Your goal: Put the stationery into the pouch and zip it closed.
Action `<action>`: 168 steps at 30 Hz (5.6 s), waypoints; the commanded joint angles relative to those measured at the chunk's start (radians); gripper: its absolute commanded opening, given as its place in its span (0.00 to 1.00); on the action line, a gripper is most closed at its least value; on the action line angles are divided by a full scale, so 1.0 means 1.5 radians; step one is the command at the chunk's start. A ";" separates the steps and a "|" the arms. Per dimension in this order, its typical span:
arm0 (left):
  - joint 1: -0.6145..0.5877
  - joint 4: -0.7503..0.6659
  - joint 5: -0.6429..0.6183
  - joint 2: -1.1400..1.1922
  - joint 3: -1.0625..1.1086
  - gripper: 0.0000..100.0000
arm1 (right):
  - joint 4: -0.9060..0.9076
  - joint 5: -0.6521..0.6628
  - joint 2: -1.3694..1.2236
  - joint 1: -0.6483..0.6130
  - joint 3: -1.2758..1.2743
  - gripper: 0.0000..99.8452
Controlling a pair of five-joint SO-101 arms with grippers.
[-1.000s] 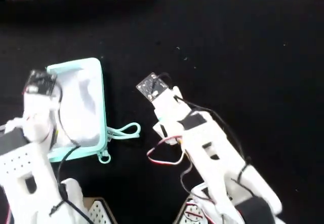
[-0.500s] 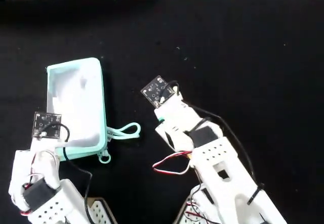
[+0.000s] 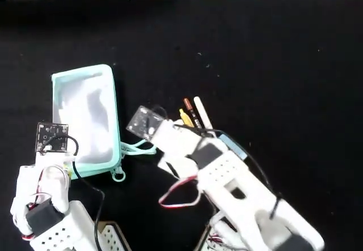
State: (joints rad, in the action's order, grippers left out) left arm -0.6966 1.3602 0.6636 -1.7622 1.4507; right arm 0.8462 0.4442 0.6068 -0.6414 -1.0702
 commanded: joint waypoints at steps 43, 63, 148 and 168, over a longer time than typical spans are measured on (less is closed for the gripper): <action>0.009 -0.051 -0.025 0.005 -0.121 0.17 | 0.202 0.063 -0.225 0.028 0.458 0.01; 0.254 0.166 -0.279 0.561 -0.809 0.17 | 0.326 0.064 -0.150 0.105 0.877 0.01; 0.327 -0.072 -0.344 0.568 -0.577 0.25 | 0.461 0.105 -0.342 0.114 1.256 0.01; 0.274 -0.306 -0.339 0.570 -0.420 0.25 | 0.465 0.101 -0.336 0.111 1.252 0.01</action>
State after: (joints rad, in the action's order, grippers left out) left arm -0.2808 0.9567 0.1557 -0.9091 0.8216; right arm 1.5397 0.5961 0.0898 -0.4879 0.7679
